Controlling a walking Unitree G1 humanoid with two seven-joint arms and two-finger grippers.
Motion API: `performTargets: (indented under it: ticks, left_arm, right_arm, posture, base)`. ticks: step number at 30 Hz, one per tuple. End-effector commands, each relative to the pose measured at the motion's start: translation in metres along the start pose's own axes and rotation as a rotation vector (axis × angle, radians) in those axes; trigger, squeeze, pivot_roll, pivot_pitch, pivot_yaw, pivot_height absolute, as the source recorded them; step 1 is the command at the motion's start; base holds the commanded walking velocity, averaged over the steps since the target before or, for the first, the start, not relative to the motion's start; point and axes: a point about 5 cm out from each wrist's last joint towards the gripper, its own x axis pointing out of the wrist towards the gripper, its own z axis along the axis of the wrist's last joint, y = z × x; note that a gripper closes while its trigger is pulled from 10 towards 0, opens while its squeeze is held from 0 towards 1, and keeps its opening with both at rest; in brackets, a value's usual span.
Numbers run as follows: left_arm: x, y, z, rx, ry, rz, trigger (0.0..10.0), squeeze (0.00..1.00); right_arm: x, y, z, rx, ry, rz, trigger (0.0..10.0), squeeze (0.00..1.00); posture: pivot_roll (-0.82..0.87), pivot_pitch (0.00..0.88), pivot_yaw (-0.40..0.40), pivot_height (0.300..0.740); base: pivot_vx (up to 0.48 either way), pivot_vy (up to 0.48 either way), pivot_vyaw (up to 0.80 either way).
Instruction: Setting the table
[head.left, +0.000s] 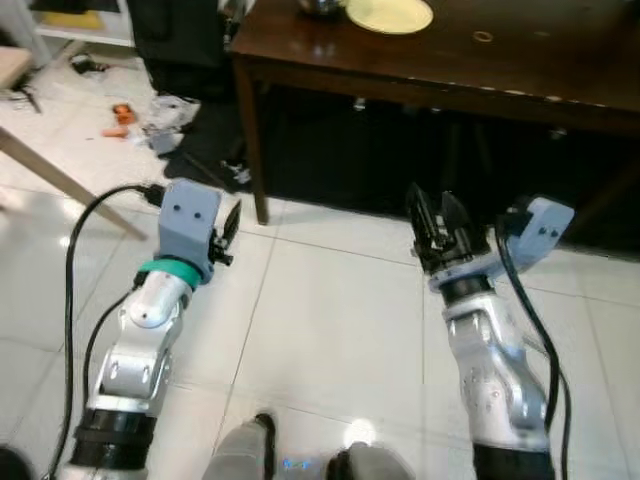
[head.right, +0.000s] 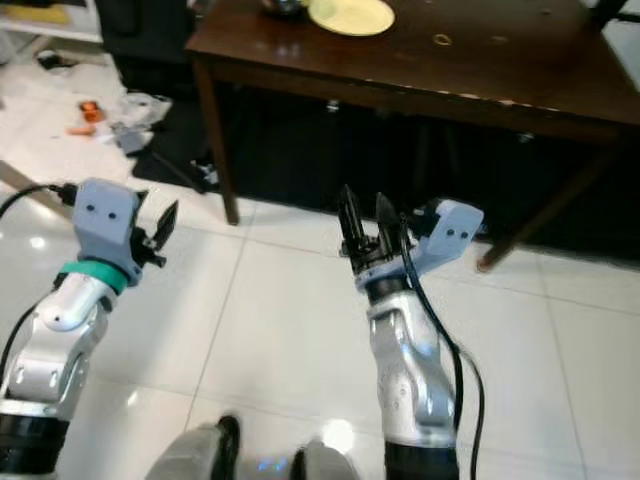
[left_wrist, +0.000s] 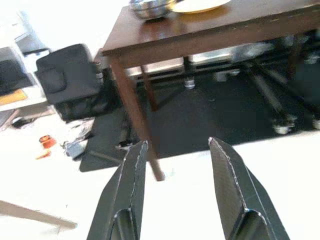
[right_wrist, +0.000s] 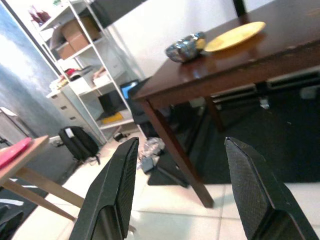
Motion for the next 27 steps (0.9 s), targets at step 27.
performTargets:
  ticks: [27]
  left_arm:
    - [0.0009,-0.0054,-0.0014,0.007,0.001,-0.026,10.0,0.0]
  right_arm:
    - [-0.0038,-0.0059,-0.0046,0.016,0.025,-0.032,10.0,0.0]
  posture:
    - [0.01,0.03,0.027,0.74]
  base:
    - [-0.341,0.0,0.0]
